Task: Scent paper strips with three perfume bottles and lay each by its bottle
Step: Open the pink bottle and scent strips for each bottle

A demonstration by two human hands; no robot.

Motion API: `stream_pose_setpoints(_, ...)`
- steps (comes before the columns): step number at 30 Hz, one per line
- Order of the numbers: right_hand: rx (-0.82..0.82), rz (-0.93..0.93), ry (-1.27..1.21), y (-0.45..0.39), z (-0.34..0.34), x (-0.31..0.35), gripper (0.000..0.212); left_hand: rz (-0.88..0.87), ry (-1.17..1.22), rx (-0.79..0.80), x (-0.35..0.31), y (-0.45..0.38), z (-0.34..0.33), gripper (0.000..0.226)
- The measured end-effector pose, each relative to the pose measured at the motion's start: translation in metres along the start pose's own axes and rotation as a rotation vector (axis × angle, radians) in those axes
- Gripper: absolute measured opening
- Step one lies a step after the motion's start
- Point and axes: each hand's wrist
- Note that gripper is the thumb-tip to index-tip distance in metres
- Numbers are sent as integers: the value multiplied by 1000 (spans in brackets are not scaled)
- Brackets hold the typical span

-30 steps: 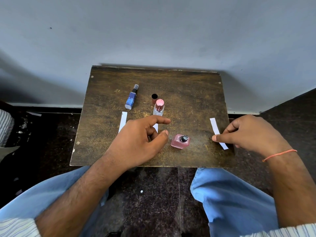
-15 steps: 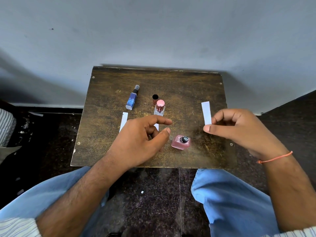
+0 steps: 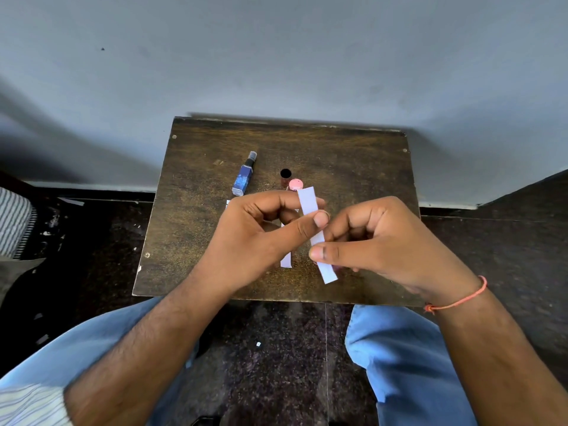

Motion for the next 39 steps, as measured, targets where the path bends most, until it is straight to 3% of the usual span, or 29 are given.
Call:
stream_pose_setpoints(4, -33, 6, 75, -1, -3, 4, 11, 41, 25, -22, -1, 0, 2, 16)
stream_pose_setpoints(19, 11, 32, 93, -3, 5, -3, 9, 124, 60, -81, -7, -1, 5, 15)
stream_pose_setpoints(25, -80, 97, 273, -1, 17, -17, 46, 151, 122, -125, -9, -2, 11, 15)
stream_pose_setpoints(31, -90, 151, 420, -7, 19, -25, 48, 183, 159, -130, -9, -2, 12, 14)
stream_pose_setpoints(39, 26, 34, 511, -9, 23, -35, 62, 189, 191, -92, -7, 0, 20, 10)
Point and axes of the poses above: each hand's wrist, its own y-axis away from the middle knuckle, its own z-axis out of the back of the hand, x = y × z, and after that the axes turned 6 degrees about -z, right-handed
